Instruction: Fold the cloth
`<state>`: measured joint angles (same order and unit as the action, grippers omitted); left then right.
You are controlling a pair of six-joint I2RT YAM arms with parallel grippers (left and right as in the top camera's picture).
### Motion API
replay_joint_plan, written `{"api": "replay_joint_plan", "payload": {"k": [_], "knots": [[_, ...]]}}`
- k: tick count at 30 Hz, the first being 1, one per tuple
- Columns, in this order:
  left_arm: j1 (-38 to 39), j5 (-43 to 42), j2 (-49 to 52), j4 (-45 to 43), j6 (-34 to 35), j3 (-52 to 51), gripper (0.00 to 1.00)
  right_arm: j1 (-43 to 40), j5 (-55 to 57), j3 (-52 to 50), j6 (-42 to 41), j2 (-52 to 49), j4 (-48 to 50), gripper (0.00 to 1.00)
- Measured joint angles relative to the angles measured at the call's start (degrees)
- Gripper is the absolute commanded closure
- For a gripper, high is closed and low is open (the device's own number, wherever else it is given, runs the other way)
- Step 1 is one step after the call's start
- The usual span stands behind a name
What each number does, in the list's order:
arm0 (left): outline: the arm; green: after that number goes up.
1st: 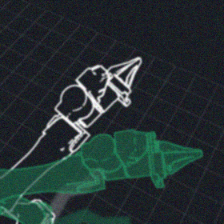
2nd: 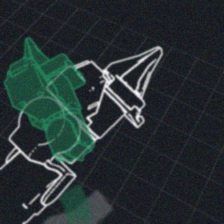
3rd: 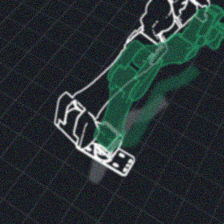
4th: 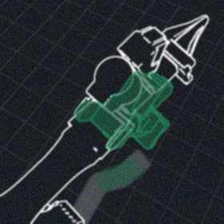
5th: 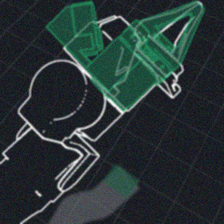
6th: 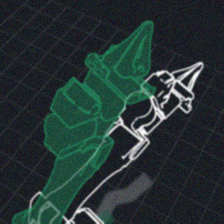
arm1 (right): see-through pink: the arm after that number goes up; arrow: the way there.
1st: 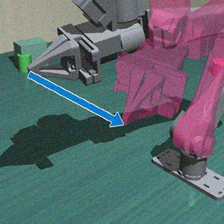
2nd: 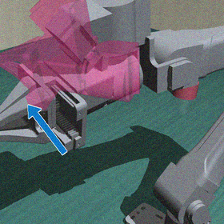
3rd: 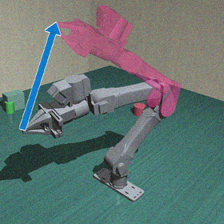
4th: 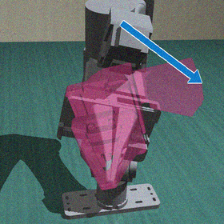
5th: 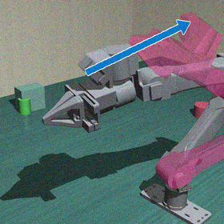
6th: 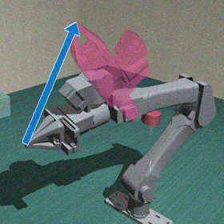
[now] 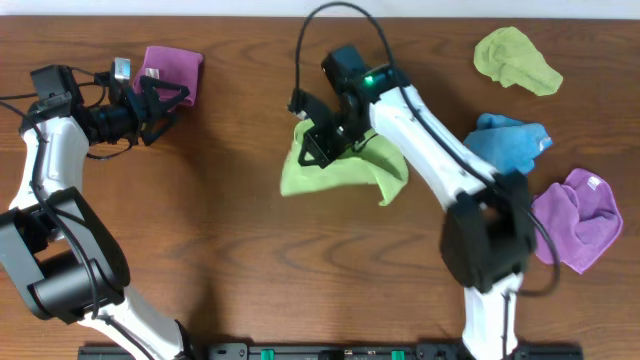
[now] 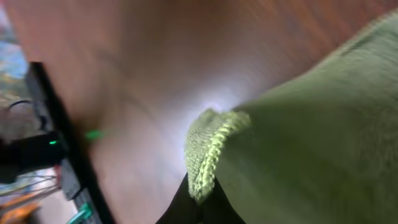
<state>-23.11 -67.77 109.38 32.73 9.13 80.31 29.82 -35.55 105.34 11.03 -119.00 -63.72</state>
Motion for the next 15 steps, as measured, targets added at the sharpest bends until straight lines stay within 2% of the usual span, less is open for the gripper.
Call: {"api": "replay_joint_plan", "payload": {"k": [4, 8, 11, 12, 13, 15], "knots": [[0.0, 0.0, 0.0, 0.0, 0.0, 0.0, 0.05, 2.3, 1.9, 0.4, 0.2, 5.9, -5.9, 0.95], [0.0, 0.0, 0.0, -0.3, 0.0, 0.0, 0.05, 5.4, 3.3, 0.5, 1.0, 7.5, -14.4, 0.89], [0.0, 0.0, 0.0, -1.5, 0.0, 0.0, 0.05, 8.7, 3.9, 0.5, 1.1, 7.5, -16.6, 0.65], [0.0, 0.0, 0.0, -1.7, 0.0, 0.0, 0.05, 10.0, 3.9, 0.5, 1.4, 7.5, -16.4, 0.34], [0.0, 0.0, 0.0, -1.9, 0.0, 0.0, 0.05, 11.3, 4.0, 0.5, 1.4, 7.5, -16.2, 0.25], [0.0, 0.0, 0.0, -2.0, 0.0, 0.0, 0.05, 13.9, 4.1, 0.4, 1.6, 7.5, -15.3, 0.23]]}}
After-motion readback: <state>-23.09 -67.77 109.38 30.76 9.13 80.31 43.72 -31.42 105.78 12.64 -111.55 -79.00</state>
